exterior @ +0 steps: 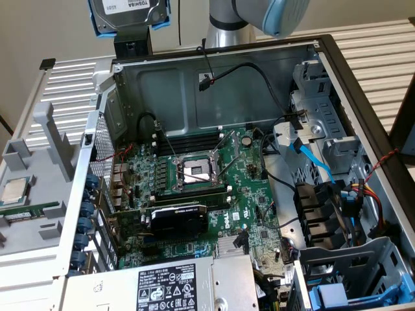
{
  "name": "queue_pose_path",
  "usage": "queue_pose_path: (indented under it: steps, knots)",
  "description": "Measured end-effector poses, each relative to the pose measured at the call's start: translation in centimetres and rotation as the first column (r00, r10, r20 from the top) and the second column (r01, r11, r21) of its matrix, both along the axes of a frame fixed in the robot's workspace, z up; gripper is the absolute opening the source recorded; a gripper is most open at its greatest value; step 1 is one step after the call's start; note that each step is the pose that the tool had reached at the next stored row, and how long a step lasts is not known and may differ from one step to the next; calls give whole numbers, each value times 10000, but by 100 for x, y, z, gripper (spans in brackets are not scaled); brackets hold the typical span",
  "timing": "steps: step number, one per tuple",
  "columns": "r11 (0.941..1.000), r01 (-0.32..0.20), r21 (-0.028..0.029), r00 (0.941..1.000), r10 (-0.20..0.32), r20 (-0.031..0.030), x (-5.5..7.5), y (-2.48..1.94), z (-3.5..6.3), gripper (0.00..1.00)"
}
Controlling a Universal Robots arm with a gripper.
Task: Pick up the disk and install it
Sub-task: 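Pick up the disk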
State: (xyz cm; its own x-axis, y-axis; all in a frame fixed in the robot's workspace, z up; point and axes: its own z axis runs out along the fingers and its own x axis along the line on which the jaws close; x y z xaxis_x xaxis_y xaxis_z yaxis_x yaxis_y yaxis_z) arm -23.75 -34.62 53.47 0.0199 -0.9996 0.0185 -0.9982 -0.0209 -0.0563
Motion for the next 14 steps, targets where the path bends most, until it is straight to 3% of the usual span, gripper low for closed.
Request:
queue_pose_path:
  steps: [5, 10, 14]
  knots:
    - [10000, -1, 6, 10000, 1, -40, 126, -74, 0, 37]
    - [10000, 6, 2, 10000, -6, -41, 144, -81, 0, 37]
    - [10000, 7, 1, 10000, -7, -42, 296, -83, 0, 37]
